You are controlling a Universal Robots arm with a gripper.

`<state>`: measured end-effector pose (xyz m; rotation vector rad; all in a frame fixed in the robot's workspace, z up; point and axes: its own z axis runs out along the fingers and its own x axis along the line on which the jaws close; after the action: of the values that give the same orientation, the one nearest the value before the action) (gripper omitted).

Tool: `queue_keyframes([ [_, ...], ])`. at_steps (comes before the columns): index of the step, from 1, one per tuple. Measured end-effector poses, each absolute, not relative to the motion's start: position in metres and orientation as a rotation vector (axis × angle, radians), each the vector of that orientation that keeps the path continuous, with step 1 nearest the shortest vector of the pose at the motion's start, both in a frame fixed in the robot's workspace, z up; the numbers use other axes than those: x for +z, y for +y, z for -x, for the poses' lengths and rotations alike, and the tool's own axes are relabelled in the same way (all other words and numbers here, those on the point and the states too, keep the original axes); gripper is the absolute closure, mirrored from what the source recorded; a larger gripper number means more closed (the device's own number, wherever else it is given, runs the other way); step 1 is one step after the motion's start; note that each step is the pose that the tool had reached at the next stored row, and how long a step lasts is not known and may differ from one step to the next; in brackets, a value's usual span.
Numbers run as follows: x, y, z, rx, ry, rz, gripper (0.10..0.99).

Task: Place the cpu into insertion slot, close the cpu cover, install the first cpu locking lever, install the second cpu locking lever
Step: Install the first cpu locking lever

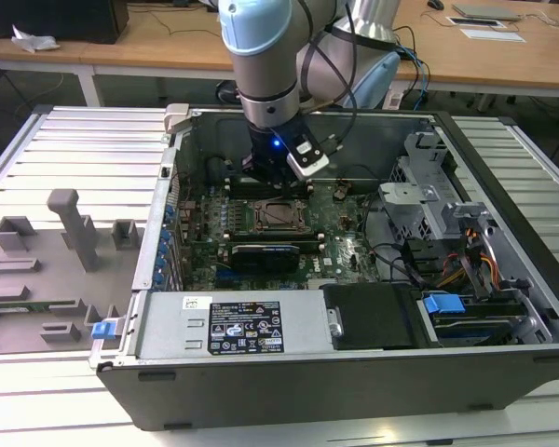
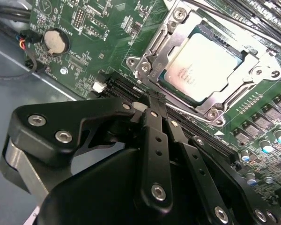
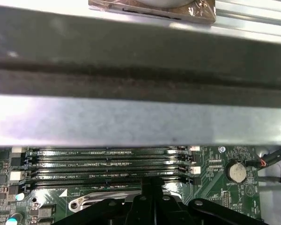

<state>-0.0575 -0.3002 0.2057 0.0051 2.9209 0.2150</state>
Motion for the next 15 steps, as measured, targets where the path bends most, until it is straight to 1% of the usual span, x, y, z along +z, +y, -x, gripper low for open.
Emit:
queue_keyframes([
  [15, 0.2002, -0.2942, 0.0588, 0.194, 2.911, -0.161, 0.980],
])
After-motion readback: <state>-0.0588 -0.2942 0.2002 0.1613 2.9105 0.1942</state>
